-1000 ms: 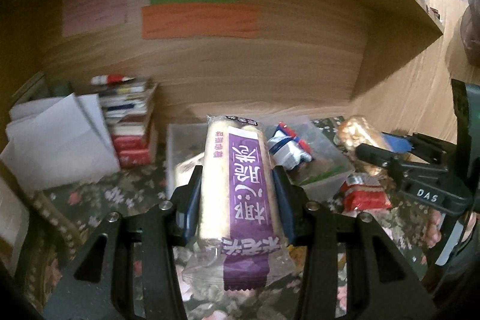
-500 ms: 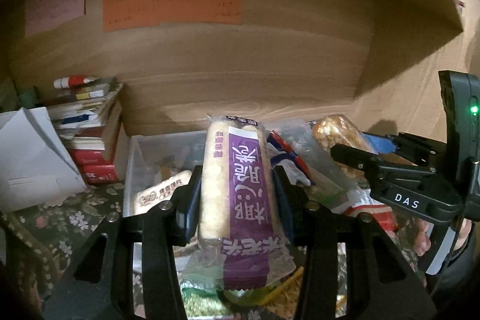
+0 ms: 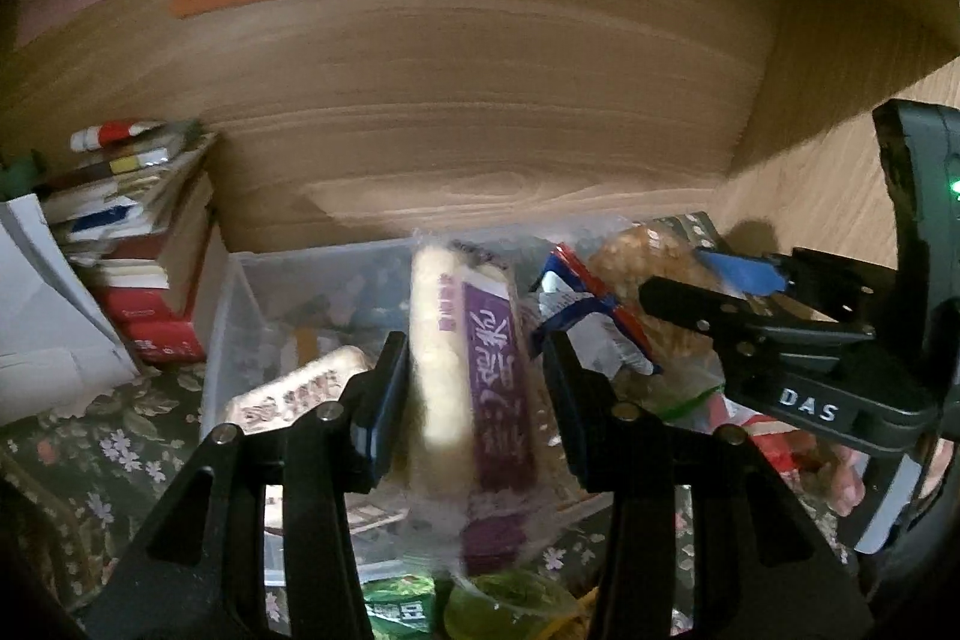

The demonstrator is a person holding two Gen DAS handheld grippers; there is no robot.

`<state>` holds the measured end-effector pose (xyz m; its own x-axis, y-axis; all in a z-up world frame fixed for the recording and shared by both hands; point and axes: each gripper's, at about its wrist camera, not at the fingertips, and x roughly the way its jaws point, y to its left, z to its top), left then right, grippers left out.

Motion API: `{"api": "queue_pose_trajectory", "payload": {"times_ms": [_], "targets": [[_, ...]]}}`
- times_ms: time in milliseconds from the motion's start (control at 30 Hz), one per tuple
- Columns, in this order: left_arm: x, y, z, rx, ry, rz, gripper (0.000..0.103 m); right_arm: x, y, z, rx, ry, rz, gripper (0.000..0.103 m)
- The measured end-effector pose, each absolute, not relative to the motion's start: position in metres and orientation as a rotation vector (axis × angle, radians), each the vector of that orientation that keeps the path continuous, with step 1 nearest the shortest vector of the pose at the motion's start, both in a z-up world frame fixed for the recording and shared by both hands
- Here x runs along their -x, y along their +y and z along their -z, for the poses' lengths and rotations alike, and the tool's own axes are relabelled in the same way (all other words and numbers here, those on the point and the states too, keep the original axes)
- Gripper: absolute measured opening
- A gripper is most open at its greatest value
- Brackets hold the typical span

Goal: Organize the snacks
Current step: 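Carry both snacks over the clear box and release them inside, then grasp the green pea bag with the left tool while the right tool grasps the yellow snack bag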

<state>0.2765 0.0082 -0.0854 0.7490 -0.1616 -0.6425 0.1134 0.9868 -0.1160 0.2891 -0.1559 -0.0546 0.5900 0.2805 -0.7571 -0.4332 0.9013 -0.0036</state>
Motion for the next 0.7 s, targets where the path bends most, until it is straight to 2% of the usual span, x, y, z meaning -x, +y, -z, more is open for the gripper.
{"api": "queue_pose_trajectory", "payload": {"times_ms": [400,700], "targets": [[-0.243,0.028,0.061,0.094,0.65,0.146,0.057,-0.262,-0.165,0.031,0.204,0.791,-0.429,0.056],[-0.199,0.05,0.065,0.077,0.658,0.127,0.061,-0.22,-0.172,0.024,0.197,0.773,-0.443,0.06]]}}
